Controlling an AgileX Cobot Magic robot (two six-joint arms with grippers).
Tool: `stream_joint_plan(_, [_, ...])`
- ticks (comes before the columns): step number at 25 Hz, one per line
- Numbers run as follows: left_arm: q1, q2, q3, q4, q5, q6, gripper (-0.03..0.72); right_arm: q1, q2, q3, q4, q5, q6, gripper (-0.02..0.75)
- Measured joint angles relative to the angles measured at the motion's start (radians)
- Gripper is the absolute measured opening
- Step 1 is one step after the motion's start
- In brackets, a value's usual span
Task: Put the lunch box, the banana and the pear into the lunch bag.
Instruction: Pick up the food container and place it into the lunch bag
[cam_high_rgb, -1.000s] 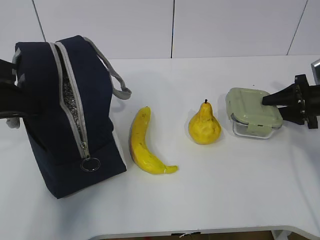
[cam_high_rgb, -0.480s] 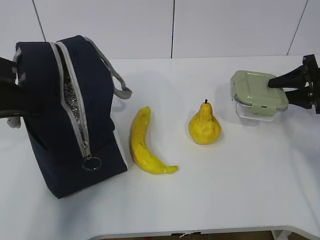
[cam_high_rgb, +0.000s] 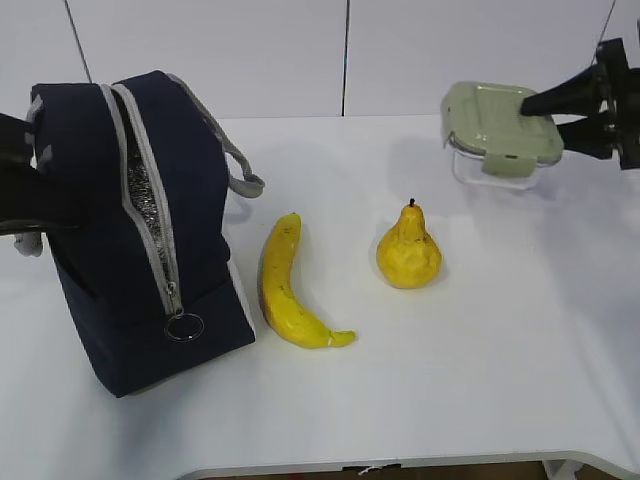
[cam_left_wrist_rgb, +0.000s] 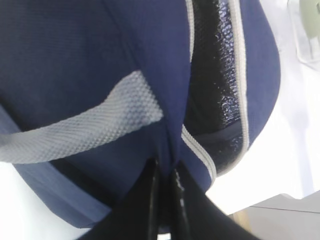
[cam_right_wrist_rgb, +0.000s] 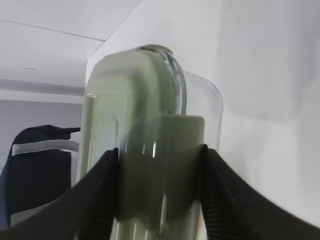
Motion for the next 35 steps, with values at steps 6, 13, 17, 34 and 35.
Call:
stream_joint_plan(6, [0.000, 0.000, 0.000, -0.002, -0.031, 0.018, -0.013, 0.108, -0.006, -0.124, -0.029, 0.017, 0.104, 0.370])
stream_joint_plan(13, [0.000, 0.000, 0.000, -0.004, -0.039, 0.032, -0.013, 0.240, -0.006, -0.273, -0.044, 0.042, 0.230, 0.370])
stream_joint_plan(17, [0.000, 0.000, 0.000, -0.008, -0.041, 0.034, -0.013, 0.311, -0.006, -0.338, -0.052, 0.046, 0.298, 0.370])
stream_joint_plan(34, [0.000, 0.000, 0.000, -0.008, -0.023, 0.044, -0.013, 0.600, -0.006, -0.482, -0.123, -0.015, 0.450, 0.370])
stream_joint_plan(35, [0.000, 0.000, 0.000, -0.008, -0.023, 0.044, -0.013, 0.612, -0.006, -0.491, -0.123, -0.026, 0.451, 0.370])
